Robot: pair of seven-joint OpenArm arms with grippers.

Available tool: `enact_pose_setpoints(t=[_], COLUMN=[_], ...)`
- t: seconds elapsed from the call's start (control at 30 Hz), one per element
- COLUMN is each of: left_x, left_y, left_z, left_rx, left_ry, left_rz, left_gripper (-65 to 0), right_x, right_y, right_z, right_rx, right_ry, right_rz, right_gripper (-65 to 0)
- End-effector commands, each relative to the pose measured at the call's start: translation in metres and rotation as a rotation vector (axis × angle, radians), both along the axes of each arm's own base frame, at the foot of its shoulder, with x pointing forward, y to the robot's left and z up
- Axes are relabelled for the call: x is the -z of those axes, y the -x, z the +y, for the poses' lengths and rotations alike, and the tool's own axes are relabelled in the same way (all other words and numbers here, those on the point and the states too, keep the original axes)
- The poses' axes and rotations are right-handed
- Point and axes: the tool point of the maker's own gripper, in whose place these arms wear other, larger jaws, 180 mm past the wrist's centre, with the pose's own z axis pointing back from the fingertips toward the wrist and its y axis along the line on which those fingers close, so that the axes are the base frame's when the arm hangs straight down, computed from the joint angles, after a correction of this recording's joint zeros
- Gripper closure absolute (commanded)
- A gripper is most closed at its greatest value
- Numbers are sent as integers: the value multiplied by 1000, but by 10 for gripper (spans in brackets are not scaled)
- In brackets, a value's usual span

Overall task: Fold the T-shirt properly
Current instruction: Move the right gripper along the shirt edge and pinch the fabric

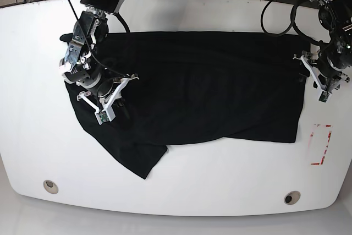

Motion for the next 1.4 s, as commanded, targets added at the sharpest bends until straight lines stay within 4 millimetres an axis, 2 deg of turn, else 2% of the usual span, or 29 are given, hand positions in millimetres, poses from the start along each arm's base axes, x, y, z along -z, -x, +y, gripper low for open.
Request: enact_pose_setpoints(t=[0.0,0.4,0.7,0.77,0.83,0.87,0.93,1.0,1.13,1.23,1.37], left_x=[-13,-12,-12,-12,-12,-11,-11,-11,-11,-11,-8], left_y=[-8,-7,-6,-6,-6,-6,-6,-6,-7,-7,-7], left_z=[3,4,4,4,4,3,3,3,0,-2,-11], left_rx=[8,8,8,8,8,9,9,11,14,16,13], left_ry=[-8,-10,-10,-10,-10,-10,-10,-9,-1,2,41], left_rz=[-44,-42,-39,-39,-39,-38,-38,-38,-40,-44,-50], left_gripper=[-344,-344,-344,-344,-344,-344,-344,-344,-344,-344,-344], right_x=[-22,-47,-39,-43,-45,-46,-47,-51,-56,-62,-63], right_y=[-19,-43,-55,-59,-62,-63,-62,-61,-46,-31,-8], right_z=[1,-1,3,4,4,4,3,-1,-18,-23,-36], right_rx=[2,-4,-11,-12,-13,-13,-11,-2,11,16,25], right_ry=[-25,-20,-51,-55,-56,-53,-51,-41,20,59,121], right_rz=[-82,-147,-117,-125,-126,-130,-134,-145,-169,-191,-197], right_gripper=[-8,-8,-14,-19,-59,-101,-192,-309,-509,-588,-566])
